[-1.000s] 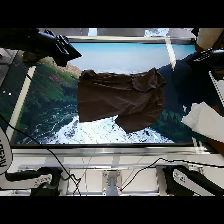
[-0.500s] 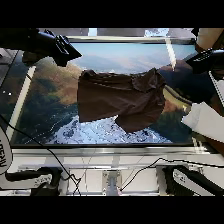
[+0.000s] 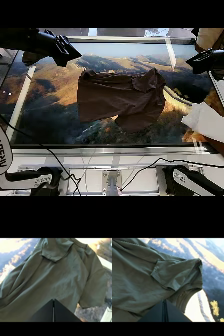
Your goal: Fold the shirts.
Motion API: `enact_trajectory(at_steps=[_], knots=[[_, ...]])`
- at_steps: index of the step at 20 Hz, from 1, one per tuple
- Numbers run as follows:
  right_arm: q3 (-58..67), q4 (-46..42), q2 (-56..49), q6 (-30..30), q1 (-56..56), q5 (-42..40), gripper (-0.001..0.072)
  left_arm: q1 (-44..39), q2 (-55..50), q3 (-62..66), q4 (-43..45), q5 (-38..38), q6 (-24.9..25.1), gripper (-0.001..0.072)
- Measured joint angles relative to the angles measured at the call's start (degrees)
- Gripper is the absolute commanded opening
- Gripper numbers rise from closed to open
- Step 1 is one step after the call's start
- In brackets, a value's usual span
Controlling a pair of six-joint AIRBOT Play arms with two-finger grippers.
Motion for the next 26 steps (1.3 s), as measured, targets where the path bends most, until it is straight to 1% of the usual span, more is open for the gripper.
enact_trajectory(at_steps=[3,7,10,13,15,16,17,18,19,20,21,22,24,26], knots=[[0.0,0.0,0.0,0.0,0.0,0.0,0.0024,0.0,-0.3,0.0,-2.0,0.4,-0.7,0.0013],[0.0,0.0,0.0,0.0,0.0,0.0,0.0024,0.0,-1.7,-0.1,-10.7,0.9,-5.1,0.0013],[0.0,0.0,0.0,0.0,0.0,0.0,0.0023,0.0,-2.3,-0.2,-15.7,1.5,-7.0,0.0014],[0.0,0.0,0.0,0.0,0.0,0.0,0.0023,0.0,-2.5,-0.2,-17.7,2.3,-8.5,0.0013],[0.0,0.0,0.0,0.0,0.0,0.0,0.0024,0.0,-2.5,-0.2,-18.2,2.4,-10.9,0.0015],[0.0,0.0,0.0,0.0,0.0,0.0,0.0024,0.0,-2.5,-0.2,-17.6,2.3,-12.7,0.0084],[0.0,0.1,0.0,0.0,0.0,-0.1,0.0023,0.0,-2.6,-0.2,-15.9,1.8,-14.7,0.0280],[0.0,0.3,-0.1,0.0,0.0,-0.7,0.0024,0.0,-2.6,-0.3,-12.7,0.9,-17.4,0.0392],[0.0,0.4,-0.2,0.0,0.0,-1.8,0.0024,0.0,-2.7,-0.3,-8.3,-0.4,-20.5,0.0401],[0.0,0.5,-0.2,0.2,0.0,-3.3,0.0101,0.0,-2.9,-0.3,-3.4,-2.3,-23.1,0.0401],[0.0,0.5,-0.3,1.3,0.0,-4.5,0.0306,0.0,-3.1,-0.3,2.0,-4.5,-25.4,0.0401],[-0.3,0.4,-0.7,3.1,0.0,-5.1,0.0360,0.0,-3.5,-0.4,7.6,-7.2,-27.3,0.0401],[-2.2,-1.1,-2.1,8.0,0.1,-5.2,0.0361,0.0,-4.5,-1.7,16.1,-11.3,-29.9,0.0401],[-6.6,-4.0,-4.3,12.4,0.1,-3.8,0.0361,0.1,-5.9,-4.5,21.2,-13.6,-31.8,0.0401]])
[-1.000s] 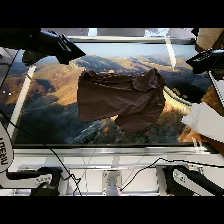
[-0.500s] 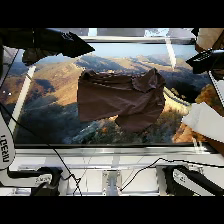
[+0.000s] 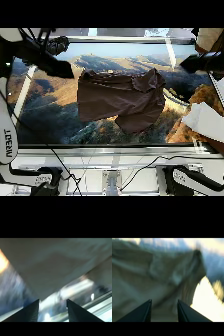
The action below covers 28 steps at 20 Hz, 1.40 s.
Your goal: Fold the shirts.
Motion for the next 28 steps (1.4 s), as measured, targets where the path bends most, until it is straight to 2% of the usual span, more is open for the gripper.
enact_trajectory(at_steps=[5,10,18,24,28], knots=[[-15.5,-4.2,-7.0,5.0,-0.2,2.4,0.0360,0.0,-5.5,-11.7,6.5,-1.4,-4.2,0.0401],[-28.4,-2.8,-9.6,6.3,-3.1,-2.6,0.0361,0.0,-8.8,-22.5,8.2,2.1,-5.3,0.0402],[-39.2,12.1,-11.0,2.5,-13.6,-8.0,0.0360,0.0,-9.7,-26.9,8.2,6.2,-5.7,0.0401],[-41.9,24.7,-15.7,-2.5,-15.5,-10.9,0.0360,0.0,-9.7,-27.2,6.0,6.7,-5.7,0.0401],[-42.2,28.8,-17.9,-4.2,-15.8,-11.8,0.0357,0.0,-9.7,-27.2,5.6,6.7,-5.7,0.0402]])
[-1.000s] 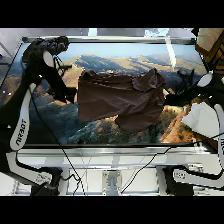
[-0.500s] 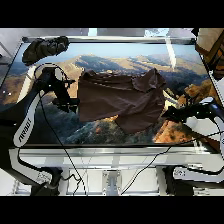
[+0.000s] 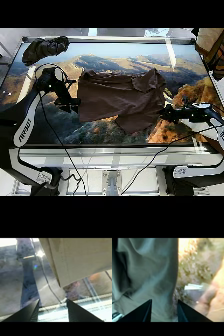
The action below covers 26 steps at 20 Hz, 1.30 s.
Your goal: Fold the shirts.
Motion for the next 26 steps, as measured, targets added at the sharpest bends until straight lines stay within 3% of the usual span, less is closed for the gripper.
enact_trajectory(at_steps=[1,2,4,7,8,14,16,21,26], knots=[[0.0,0.5,-0.3,-0.2,0.0,-0.4,0.0353,0.0,0.0,0.0,0.0,0.1,0.0,0.0401],[0.0,0.8,-0.5,-0.4,0.0,-0.8,0.0288,0.0,0.0,0.0,0.0,0.3,0.0,0.0401],[-0.1,1.1,-1.2,-0.6,0.0,-1.4,0.0279,0.0,0.0,0.0,-0.1,0.5,-0.3,0.0401],[-0.1,1.1,-2.0,-0.8,0.0,-1.6,0.0053,0.0,0.0,0.0,-0.1,0.6,-0.4,0.0401],[-0.1,0.9,-2.1,-0.9,0.0,-1.6,0.0023,0.0,0.0,0.0,0.0,0.6,-0.4,0.0402],[-0.1,0.3,-2.4,-0.9,0.0,0.0,0.0023,1.4,-0.1,-1.0,5.8,-3.3,-0.9,0.0541],[-0.1,-0.3,-2.4,-1.1,0.0,0.6,0.0023,3.5,-0.1,-2.8,4.7,-4.2,-1.2,0.0700],[-0.1,-1.0,-2.4,-1.7,0.0,1.7,0.0023,8.5,-0.4,-7.0,-10.6,0.5,-1.2,0.0699],[-0.1,-1.0,-2.4,-2.3,0.0,2.1,0.0023,9.9,-2.8,-8.3,-20.2,2.9,-1.3,0.0698]])
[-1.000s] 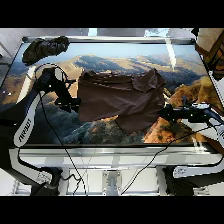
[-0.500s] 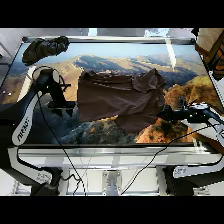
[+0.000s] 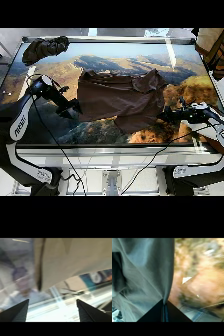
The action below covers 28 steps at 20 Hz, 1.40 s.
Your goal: Fold the shirts.
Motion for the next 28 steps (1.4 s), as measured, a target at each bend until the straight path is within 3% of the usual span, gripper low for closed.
enact_trajectory(at_steps=[16,17,18,19,20,25,28], knots=[[0.0,1.0,0.0,-0.5,0.0,-0.2,0.0024,-1.0,-6.1,-0.4,-1.2,0.9,-5.9,0.0685],[0.0,1.0,0.0,-0.6,0.0,-0.3,0.0024,-1.3,-6.4,-0.4,-1.2,0.9,-6.1,0.0593],[0.0,1.1,0.0,-0.7,0.0,-0.3,0.0023,-1.7,-6.7,-0.4,-1.2,1.0,-6.2,0.0399],[0.0,1.2,0.0,-0.8,0.0,-0.3,0.0024,-2.0,-7.0,-0.4,-0.9,1.7,-6.2,0.0153],[0.0,1.4,0.0,-0.9,0.0,-0.3,0.0023,-2.2,-7.2,-0.4,-0.7,3.0,-6.0,0.0018],[0.0,1.8,0.0,-1.2,0.0,-0.2,0.0021,-2.7,-7.6,-0.4,-0.7,4.2,-4.0,0.0013],[0.0,2.9,0.2,-3.5,-0.2,2.1,0.0018,-2.8,-7.5,-0.4,-2.4,4.0,0.5,0.0011]])
